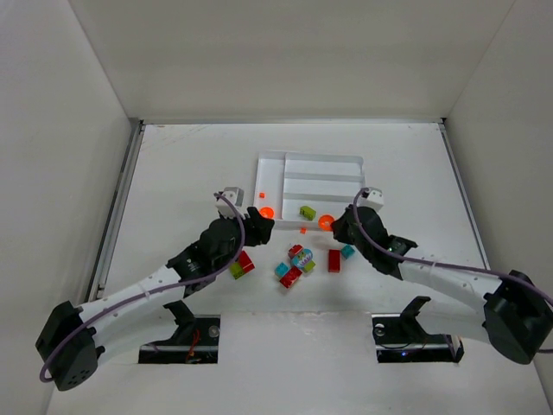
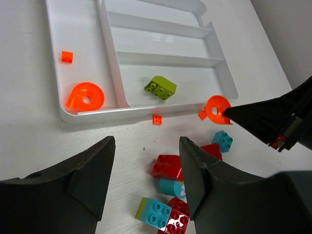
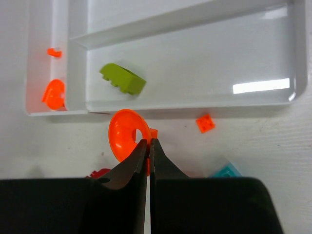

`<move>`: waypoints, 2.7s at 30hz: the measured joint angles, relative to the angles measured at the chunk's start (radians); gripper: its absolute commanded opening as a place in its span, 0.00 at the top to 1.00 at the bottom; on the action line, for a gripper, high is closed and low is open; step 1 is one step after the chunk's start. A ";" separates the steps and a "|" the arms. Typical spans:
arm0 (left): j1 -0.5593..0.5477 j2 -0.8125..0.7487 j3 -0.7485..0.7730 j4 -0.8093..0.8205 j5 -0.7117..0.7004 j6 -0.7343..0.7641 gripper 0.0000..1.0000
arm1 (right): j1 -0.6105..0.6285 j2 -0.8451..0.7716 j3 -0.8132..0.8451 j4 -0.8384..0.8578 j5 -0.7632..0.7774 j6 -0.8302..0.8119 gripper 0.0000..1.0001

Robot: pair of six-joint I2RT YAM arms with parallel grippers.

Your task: Sort the legos into containers by color

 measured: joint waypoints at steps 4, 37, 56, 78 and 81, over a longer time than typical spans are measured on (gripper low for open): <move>0.026 -0.041 -0.003 -0.029 -0.006 -0.013 0.49 | 0.018 0.095 0.125 0.017 -0.004 -0.034 0.93; -0.122 -0.197 -0.031 -0.311 -0.097 -0.035 0.48 | 0.187 0.121 0.185 0.090 -0.036 -0.177 0.46; -0.144 -0.200 -0.031 -0.318 -0.114 -0.043 0.47 | 0.500 0.142 0.107 -0.150 -0.092 -0.074 0.16; -0.087 -0.181 -0.031 -0.324 -0.085 -0.055 0.44 | 0.514 0.409 0.259 -0.143 -0.036 -0.113 0.46; -0.058 -0.189 -0.026 -0.354 -0.048 -0.072 0.40 | 0.514 0.378 0.251 -0.145 -0.029 -0.116 0.47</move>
